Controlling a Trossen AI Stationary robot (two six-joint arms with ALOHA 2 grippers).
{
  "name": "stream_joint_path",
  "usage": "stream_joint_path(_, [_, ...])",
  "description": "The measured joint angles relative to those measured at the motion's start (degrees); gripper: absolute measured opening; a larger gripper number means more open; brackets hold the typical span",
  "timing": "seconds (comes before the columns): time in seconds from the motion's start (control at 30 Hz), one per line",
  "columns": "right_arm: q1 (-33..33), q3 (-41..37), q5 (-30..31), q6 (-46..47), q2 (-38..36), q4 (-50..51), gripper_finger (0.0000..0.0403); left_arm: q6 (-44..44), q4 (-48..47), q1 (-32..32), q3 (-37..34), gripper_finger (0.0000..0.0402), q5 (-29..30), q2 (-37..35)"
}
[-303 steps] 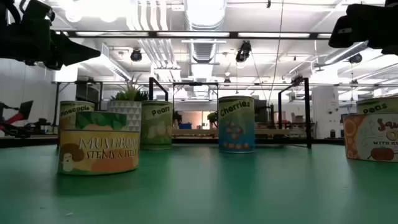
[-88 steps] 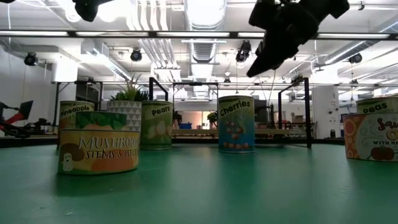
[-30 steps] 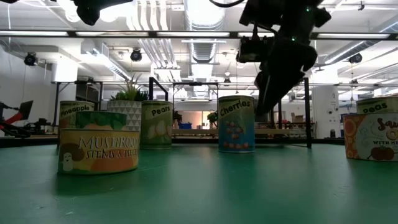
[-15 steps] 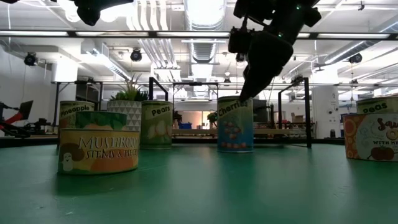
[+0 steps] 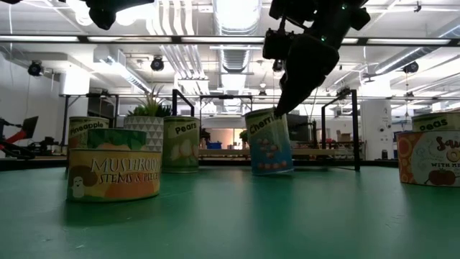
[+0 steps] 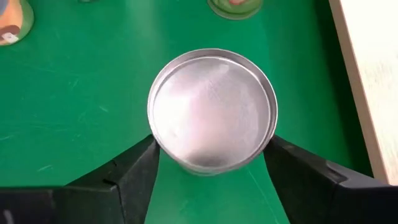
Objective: Pick and place cans onto a shelf
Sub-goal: Put the canned cherries on the shelf
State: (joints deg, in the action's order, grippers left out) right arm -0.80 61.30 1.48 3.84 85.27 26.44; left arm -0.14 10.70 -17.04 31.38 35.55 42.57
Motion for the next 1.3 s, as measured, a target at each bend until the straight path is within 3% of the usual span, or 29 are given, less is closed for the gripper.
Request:
stream_joint_path(0.73, [-4.8,5.0,-1.9,-6.9,-0.9,-1.5,0.0257,0.0,0.0,0.0,0.0,0.0,0.0,0.0])
stream_joint_path(1.3, [-19.8,3.8,-5.4,-11.3,0.4,-19.3,0.0257,0.0,0.0,0.0,0.0,0.0,0.0,0.0])
